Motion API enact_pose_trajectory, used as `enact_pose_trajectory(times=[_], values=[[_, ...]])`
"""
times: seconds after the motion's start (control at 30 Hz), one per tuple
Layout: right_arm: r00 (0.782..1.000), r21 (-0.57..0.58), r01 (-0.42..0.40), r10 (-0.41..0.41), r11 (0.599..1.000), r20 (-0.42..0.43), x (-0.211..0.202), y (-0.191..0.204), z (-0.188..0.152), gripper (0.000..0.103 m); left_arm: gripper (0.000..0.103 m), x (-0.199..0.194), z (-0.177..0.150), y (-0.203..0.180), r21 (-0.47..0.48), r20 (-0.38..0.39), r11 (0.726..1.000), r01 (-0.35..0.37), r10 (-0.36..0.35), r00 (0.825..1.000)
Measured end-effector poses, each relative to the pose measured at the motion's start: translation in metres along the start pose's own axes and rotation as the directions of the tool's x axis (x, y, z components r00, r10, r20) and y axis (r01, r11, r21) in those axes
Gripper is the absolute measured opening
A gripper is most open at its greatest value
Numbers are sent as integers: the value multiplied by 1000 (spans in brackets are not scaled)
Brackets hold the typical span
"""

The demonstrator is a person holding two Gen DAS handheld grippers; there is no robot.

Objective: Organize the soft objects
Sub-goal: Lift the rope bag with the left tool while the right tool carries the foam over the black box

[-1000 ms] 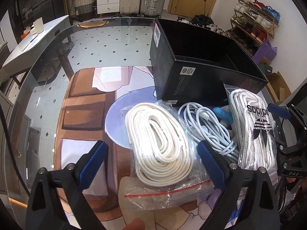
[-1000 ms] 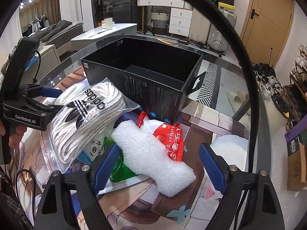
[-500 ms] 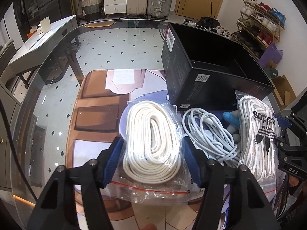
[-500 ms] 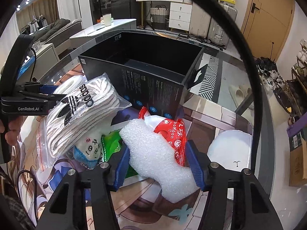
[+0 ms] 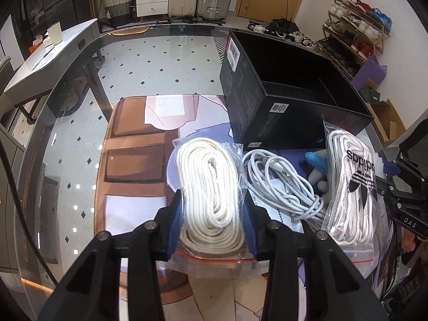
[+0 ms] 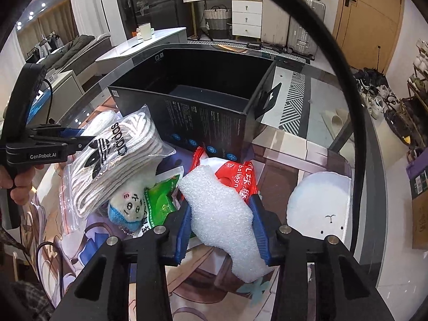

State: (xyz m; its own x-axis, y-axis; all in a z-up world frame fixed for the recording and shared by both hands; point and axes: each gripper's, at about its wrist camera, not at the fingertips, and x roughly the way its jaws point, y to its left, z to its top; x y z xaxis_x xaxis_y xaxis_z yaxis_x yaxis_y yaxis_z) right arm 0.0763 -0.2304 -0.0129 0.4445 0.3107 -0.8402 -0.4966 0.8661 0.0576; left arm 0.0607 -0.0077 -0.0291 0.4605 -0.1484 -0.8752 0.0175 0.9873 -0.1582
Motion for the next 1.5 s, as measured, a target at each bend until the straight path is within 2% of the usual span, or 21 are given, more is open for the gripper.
enact_pose_trajectory(times=[0.23, 0.73, 1.0, 1.5], values=[[999, 39, -41, 41, 998, 3, -15, -6, 1, 42, 36, -14, 2, 2, 17, 8, 1000, 4, -4, 1000], [999, 21, -22, 22, 1000, -30, -38, 9, 6, 42, 35, -42, -4, -17, 97, 36, 995, 29, -33, 999], [1000, 20, -21, 21, 1000, -17, -50, 21, 25, 42, 35, -58, 4, -33, 127, 50, 990, 54, -61, 997], [998, 67, -22, 18, 997, 54, -73, 17, 72, 42, 35, -77, 38, -57, 165, 122, 986, 23, -43, 992]])
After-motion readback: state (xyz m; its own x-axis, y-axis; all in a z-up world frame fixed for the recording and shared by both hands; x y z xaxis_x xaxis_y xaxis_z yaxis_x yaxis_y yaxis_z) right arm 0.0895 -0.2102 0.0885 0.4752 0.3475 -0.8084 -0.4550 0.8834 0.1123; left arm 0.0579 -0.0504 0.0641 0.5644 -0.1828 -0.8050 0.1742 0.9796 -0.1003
